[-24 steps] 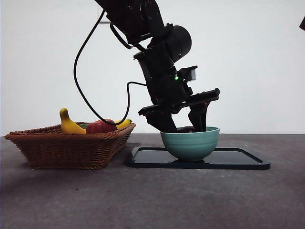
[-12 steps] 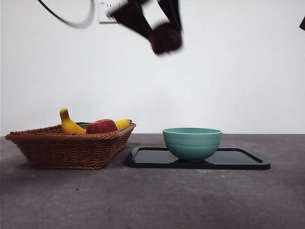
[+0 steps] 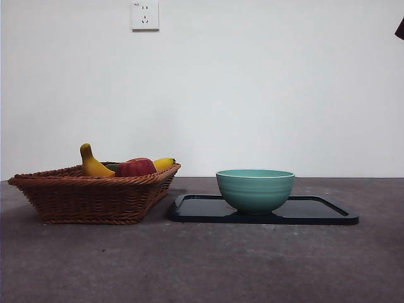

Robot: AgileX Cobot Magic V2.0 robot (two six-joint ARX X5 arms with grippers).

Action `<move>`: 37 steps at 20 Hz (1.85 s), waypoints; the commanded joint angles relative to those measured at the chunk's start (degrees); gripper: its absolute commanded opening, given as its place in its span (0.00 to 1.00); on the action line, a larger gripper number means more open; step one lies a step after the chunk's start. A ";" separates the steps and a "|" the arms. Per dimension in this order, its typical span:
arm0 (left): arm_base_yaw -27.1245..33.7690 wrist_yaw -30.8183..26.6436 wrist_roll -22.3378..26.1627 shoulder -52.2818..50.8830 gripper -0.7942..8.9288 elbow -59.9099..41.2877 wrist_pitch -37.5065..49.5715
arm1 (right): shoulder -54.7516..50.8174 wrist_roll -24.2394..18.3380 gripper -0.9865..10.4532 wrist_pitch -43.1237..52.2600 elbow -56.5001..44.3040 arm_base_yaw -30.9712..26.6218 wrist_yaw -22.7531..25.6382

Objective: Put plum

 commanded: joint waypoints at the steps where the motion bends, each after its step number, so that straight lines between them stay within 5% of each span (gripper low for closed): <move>1: 0.79 -0.11 0.70 -2.51 0.33 -8.00 5.44 | 0.17 -0.37 0.28 0.61 0.28 0.31 0.02; 11: 4.57 2.47 2.23 -1.60 0.33 -37.73 33.31 | 0.17 -0.20 0.28 0.39 0.28 0.31 0.00; 23: 7.52 6.14 4.61 17.44 0.33 -38.05 44.89 | 0.17 0.48 0.28 0.07 0.28 0.31 0.00; 32: 7.50 6.14 5.18 22.86 0.34 -38.05 45.31 | 0.17 0.72 0.28 0.07 0.28 0.31 -0.02; 35: 7.50 6.14 4.76 22.84 0.50 -38.03 44.52 | 0.17 0.92 0.28 0.09 0.28 0.31 -0.02; 37: 7.50 6.14 4.74 22.58 0.50 -38.01 44.26 | 0.17 1.09 0.28 0.07 0.28 0.31 -0.02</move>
